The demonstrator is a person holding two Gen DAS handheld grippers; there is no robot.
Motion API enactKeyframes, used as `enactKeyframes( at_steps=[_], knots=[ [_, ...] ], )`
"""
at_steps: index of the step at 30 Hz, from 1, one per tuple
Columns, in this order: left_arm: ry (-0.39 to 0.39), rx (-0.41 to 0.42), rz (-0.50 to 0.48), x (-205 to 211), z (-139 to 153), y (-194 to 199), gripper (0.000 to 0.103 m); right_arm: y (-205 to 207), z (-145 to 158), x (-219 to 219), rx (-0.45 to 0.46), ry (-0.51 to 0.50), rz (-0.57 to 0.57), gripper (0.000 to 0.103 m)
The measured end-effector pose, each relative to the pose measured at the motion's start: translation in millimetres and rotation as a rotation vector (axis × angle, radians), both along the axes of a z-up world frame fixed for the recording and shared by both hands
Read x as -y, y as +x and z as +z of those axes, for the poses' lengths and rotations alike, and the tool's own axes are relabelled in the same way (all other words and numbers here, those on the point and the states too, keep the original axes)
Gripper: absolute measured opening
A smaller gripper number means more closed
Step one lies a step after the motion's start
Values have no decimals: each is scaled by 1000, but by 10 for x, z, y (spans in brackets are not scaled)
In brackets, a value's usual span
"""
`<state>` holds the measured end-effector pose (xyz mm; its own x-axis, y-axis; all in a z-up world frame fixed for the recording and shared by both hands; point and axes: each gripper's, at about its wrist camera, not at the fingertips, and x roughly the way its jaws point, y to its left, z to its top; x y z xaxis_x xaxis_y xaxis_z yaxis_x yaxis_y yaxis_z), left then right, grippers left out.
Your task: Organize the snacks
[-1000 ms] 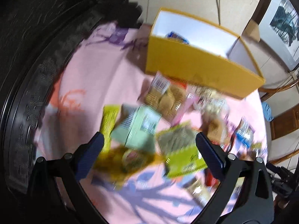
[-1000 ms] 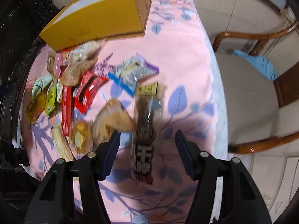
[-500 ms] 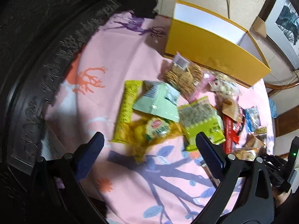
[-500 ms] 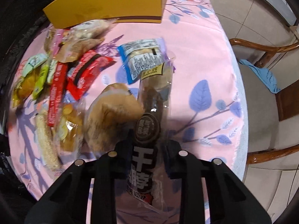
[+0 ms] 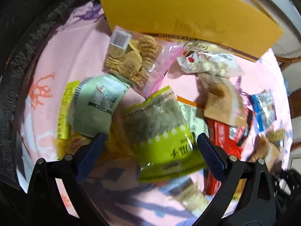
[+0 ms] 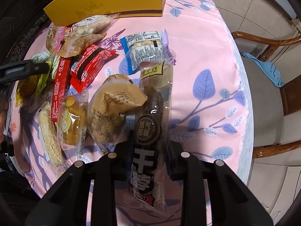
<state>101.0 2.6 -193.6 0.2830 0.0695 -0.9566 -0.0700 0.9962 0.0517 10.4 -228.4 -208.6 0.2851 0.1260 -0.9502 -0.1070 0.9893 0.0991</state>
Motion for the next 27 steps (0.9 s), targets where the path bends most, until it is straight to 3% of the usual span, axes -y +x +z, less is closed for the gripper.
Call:
enactKeyframes(
  at_steps=[8, 12, 15, 20, 24, 25, 27],
  knots=[
    [50, 21, -49, 3, -33, -94, 101, 20, -4, -3, -15, 0, -9, 30],
    [68, -3, 32, -288, -60, -187, 101, 67, 1, -8, -23, 6, -14, 31],
    [17, 13, 51, -415, -44, -184, 101, 109, 0, -23, -23, 3, -12, 32],
    [82, -39, -2, -228, -222, -87, 101, 176, -4, -51, -29, -2, -8, 32],
    [45, -17, 38, -278, -243, -101, 101, 173, 2, -47, -31, 3, -9, 33],
    [37, -13, 30, -284, -241, -107, 99, 179, 0, -40, -31, 4, -9, 33],
    [9, 12, 7, -297, -197, -140, 71, 186, 5, -45, -30, 0, -7, 32]
  ],
)
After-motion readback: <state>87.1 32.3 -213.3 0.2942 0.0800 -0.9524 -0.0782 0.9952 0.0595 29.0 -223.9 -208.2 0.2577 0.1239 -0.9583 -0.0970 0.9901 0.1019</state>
